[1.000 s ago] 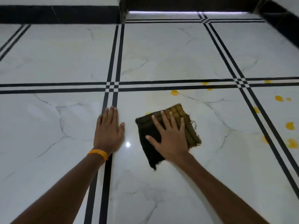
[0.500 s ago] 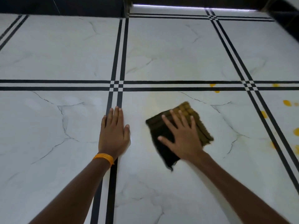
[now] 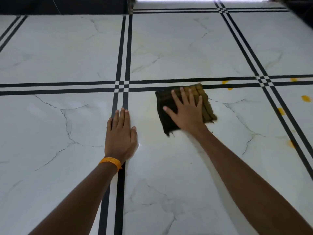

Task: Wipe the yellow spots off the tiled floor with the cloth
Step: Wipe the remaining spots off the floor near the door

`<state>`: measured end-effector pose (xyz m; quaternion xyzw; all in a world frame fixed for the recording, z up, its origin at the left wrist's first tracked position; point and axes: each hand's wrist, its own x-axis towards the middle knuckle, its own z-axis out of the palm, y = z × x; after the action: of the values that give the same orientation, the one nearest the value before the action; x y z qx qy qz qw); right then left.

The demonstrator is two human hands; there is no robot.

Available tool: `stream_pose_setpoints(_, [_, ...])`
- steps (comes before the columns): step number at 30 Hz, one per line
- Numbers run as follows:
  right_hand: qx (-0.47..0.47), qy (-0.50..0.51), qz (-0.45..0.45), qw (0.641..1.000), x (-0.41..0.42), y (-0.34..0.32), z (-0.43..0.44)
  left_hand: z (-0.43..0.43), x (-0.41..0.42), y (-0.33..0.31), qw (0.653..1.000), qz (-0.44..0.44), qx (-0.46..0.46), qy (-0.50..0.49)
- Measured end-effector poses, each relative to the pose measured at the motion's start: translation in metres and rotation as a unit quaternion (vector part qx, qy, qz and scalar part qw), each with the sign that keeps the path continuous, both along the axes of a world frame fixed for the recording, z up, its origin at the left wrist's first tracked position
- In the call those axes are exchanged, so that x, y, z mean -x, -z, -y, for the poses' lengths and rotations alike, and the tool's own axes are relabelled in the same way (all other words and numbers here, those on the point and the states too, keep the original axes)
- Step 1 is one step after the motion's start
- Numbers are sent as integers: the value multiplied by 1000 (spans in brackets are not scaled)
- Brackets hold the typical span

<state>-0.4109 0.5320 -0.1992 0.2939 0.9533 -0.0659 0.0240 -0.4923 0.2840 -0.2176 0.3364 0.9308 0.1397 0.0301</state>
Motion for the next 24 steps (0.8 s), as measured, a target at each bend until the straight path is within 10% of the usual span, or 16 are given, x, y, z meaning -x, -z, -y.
stream_pose_setpoints(7, [10, -151, -19, 988, -64, 3, 76, 2, 1, -2, 1000, -2, -11, 11])
stream_pose_setpoints(13, [23, 151, 14, 988, -44, -8, -85, 2, 4, 2, 1000, -6, -4, 3])
stream_pose_setpoints(19, [37, -122, -11, 992, -112, 1, 80, 5, 7, 4, 1000, -16, -1, 18])
stream_pose_setpoints(24, [-21, 73, 22, 997, -203, -2, -51, -3, 0, 3, 1000, -11, 11, 0])
